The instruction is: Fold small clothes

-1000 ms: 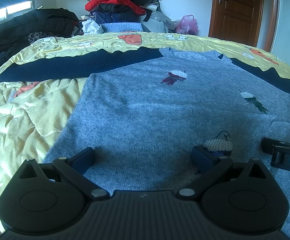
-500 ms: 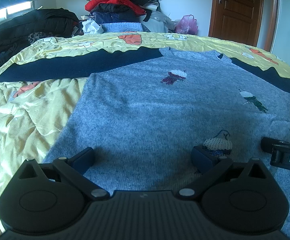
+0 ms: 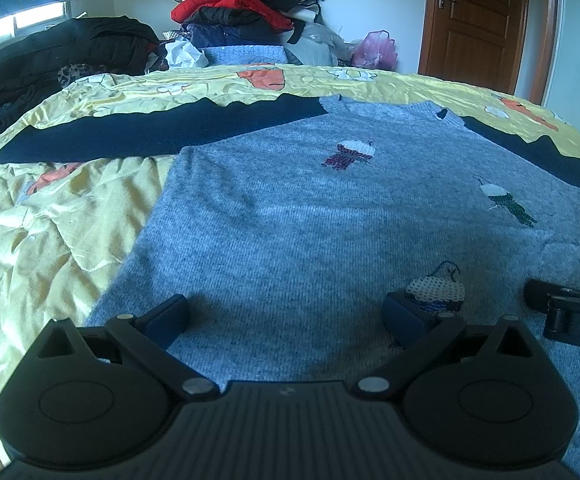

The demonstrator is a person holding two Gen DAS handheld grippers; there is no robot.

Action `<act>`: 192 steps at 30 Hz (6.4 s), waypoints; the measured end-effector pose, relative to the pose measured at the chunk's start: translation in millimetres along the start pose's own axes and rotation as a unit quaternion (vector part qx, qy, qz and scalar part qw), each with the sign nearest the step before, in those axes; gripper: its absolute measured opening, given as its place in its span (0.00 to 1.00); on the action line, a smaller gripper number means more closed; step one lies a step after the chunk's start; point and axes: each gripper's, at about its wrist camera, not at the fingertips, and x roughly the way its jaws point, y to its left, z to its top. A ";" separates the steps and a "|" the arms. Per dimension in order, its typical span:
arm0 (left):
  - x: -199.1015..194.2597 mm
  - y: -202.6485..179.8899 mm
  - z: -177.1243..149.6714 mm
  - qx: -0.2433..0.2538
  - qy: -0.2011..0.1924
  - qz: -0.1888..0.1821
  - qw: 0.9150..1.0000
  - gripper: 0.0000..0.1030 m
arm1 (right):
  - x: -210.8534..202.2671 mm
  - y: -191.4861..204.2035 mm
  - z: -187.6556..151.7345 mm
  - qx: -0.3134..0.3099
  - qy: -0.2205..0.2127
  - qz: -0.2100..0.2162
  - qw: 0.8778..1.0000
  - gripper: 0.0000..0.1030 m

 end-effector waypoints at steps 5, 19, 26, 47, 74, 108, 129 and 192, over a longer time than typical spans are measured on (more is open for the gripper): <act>-0.4 0.4 -0.1 0.000 0.000 -0.002 1.000 1.00 | 2.6 2.1 1.3 0.000 0.000 -0.003 1.000 1.00; -1.1 -1.2 -0.4 0.001 0.000 -0.002 1.000 1.00 | 2.3 0.8 1.5 0.001 0.000 -0.004 1.000 1.00; -1.4 -1.1 -0.9 0.001 0.000 -0.002 1.000 1.00 | 0.4 -6.2 6.8 -0.004 0.010 0.018 1.000 1.00; -1.4 -1.1 -0.9 0.001 0.000 -0.002 1.000 1.00 | 46.4 -370.9 90.2 0.400 -0.115 0.130 0.900 0.86; -1.5 -0.9 -1.3 0.001 0.000 -0.003 1.000 1.00 | 117.2 -431.3 87.4 0.446 -0.084 -0.006 0.891 0.42; -2.4 8.5 0.5 -0.025 -0.010 -0.025 0.999 1.00 | 128.1 20.6 136.7 0.108 -0.019 0.273 0.956 0.16; -14.0 29.8 57.1 -0.105 -0.077 -0.075 0.989 1.00 | 56.9 -82.9 55.4 0.141 -0.076 0.258 0.953 0.55; 68.3 49.2 125.3 -0.092 -0.060 -0.045 0.993 0.16 | 64.9 -113.5 47.0 0.247 -0.080 0.283 0.923 0.55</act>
